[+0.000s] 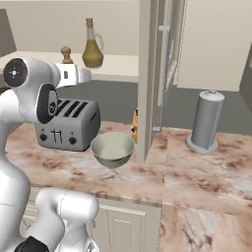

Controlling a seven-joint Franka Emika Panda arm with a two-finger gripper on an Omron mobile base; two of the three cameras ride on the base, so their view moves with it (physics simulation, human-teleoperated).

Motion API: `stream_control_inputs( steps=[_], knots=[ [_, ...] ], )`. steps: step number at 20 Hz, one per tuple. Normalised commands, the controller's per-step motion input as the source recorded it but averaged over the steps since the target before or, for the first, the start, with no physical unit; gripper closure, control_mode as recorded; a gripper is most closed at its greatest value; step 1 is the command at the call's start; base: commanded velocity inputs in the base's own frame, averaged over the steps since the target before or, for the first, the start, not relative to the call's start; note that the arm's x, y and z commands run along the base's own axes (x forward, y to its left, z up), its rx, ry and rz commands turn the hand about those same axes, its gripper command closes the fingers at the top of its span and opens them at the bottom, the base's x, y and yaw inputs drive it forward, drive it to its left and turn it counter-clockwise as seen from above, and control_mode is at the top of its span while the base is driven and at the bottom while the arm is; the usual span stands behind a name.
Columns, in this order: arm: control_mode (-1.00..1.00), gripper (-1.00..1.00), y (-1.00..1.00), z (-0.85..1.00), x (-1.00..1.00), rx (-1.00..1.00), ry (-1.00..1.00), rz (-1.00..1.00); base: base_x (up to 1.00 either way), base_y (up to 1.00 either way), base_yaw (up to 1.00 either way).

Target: Retrieve the bottle and the shaker from the cabinet and place them next to the mixing bowl on the counter. Then add garlic from the fridge to the mixing bowl.

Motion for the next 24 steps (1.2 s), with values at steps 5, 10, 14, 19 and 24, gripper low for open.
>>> stream_control_inputs(
  steps=[5, 10, 14, 19, 24],
  knots=[
    [-1.0, -1.0, 0.06, 0.83, 0.06, 0.06, -0.23, 0.16, 0.0, 0.0, 0.0],
    [-1.0, -1.0, 0.0, 0.81, 0.09, 0.01, -0.13, 0.16, 0.0, 0.0, 0.0],
    [-1.0, -1.0, 0.0, 0.22, 0.24, -0.02, -0.08, 0.04, 0.0, 0.0, 0.0],
    [-1.0, -1.0, 0.02, 0.08, 0.55, 0.0, 0.15, 0.01, 0.0, 0.0, 0.0],
    [-1.0, -1.0, 0.03, -0.06, 0.48, -0.02, -0.05, -0.02, 0.0, 0.0, 0.0]
  ],
)
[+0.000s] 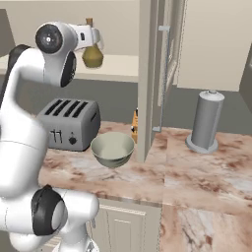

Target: Retrieve the bottle and the shaker from the cabinet and place them next to the mixing bowl on the counter. Then add garlic from the fridge to the mixing bowl.

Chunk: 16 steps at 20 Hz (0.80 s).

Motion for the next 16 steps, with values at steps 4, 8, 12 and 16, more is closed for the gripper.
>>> stream_control_inputs(
  steps=[4, 8, 12, 16],
  knots=[
    [-1.0, -1.0, 0.05, -0.09, 0.44, -0.03, -0.15, -0.03, 0.0, 0.0, 0.0],
    [-1.0, -1.0, 0.0, -0.02, 0.57, -0.01, -0.01, -0.06, 0.0, 0.0, 0.0],
    [-1.0, -1.0, 0.01, 0.0, 0.56, 0.0, 0.03, -0.07, 0.0, 0.0, 0.0],
    [-1.0, -1.0, 0.02, 0.0, 0.42, 0.0, 0.0, 0.0, 0.0, 0.0, 0.0]
  ],
)
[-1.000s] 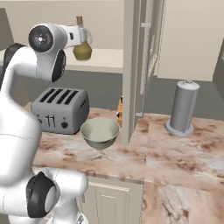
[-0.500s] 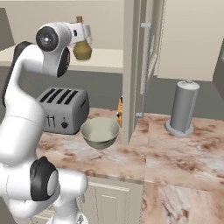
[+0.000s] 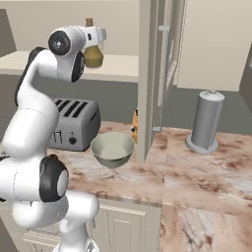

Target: Retrieve the bottle and the shaker from the cabinet and place them next to the mixing bowl on the counter. Then add garlic from the fridge to the mixing bowl.

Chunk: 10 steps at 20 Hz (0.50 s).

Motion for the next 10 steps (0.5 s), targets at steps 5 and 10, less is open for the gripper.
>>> stream_control_inputs(
  steps=[5, 10],
  knots=[
    [-1.0, -1.0, 0.0, 0.07, 0.4, 0.0, 0.0, 0.0, 0.0, 0.0, 0.0],
    [-1.0, -1.0, 0.0, 0.18, 0.4, 0.0, 0.02, 0.0, 0.0, 0.0, 0.0]
  ],
)
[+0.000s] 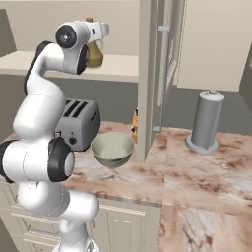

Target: Retrieve the bottle and the shaker from the cabinet and place them next to the mixing bowl on the counter. Then add garlic from the fridge to the mixing bowl.

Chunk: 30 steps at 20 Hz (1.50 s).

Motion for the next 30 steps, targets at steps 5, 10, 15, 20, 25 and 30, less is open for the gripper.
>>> stream_control_inputs(
  steps=[5, 10, 15, 20, 25, 30],
  knots=[
    [-1.0, -1.0, 0.0, 0.01, 0.37, 0.0, 0.01, 0.0, 0.0, 0.0, 0.0],
    [-1.0, -1.0, 0.01, 0.0, 0.32, -0.01, 0.0, 0.0, 0.0, 0.0, 0.0],
    [-1.0, -1.0, 0.0, 0.0, 0.33, 0.0, 0.01, 0.0, 0.0, 0.0, 0.0],
    [-1.0, -1.0, 0.0, 0.0, 0.36, 0.0, 0.02, 0.0, 0.0, 0.0, 0.0],
    [-1.0, -1.0, 0.0, 0.0, 0.35, 0.0, 0.0, 0.0, 0.0, 0.0, 0.0],
    [-1.0, 1.0, 0.0, 0.0, 0.19, 0.0, 0.0, 0.0, 0.0, 0.0, 0.0]
  ],
)
